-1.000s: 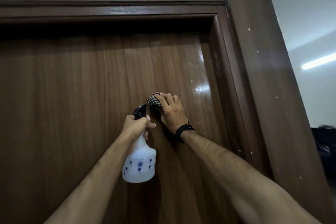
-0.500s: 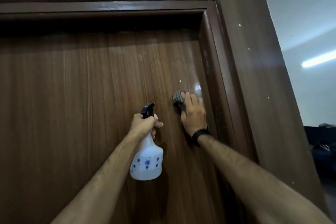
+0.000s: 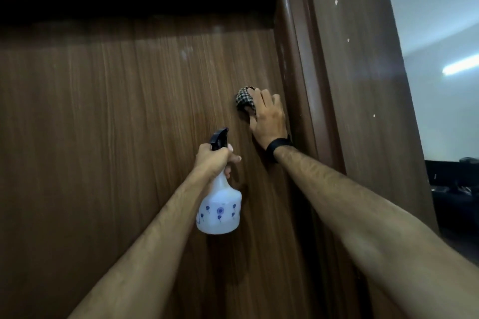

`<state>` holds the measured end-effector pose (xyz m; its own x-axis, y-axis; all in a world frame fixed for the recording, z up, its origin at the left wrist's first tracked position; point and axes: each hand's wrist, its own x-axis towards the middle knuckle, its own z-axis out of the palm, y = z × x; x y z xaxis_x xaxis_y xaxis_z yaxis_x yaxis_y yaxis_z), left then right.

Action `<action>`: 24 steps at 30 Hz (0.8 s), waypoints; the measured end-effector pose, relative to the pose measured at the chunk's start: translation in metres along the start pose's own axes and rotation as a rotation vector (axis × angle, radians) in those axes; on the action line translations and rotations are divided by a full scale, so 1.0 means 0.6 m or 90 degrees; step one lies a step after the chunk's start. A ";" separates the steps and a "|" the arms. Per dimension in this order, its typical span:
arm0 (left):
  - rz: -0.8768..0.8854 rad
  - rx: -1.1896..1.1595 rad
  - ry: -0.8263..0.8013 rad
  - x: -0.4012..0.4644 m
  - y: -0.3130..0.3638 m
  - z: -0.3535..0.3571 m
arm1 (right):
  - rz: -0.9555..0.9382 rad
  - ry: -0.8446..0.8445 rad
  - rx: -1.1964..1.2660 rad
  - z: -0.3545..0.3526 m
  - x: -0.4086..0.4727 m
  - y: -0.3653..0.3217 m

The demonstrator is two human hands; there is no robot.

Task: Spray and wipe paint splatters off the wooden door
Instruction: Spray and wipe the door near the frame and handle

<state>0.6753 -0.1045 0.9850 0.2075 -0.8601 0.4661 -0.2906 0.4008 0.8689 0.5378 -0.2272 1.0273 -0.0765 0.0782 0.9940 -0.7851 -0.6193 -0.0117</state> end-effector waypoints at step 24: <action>-0.238 0.111 0.063 -0.232 -0.372 0.091 | 0.022 -0.235 0.036 -0.090 -0.612 -0.017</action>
<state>0.6604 -0.0918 0.7171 0.4145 -0.8983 0.1457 -0.3308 0.0004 0.9437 0.5411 -0.2074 0.6566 0.1324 -0.2237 0.9656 -0.7495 -0.6601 -0.0502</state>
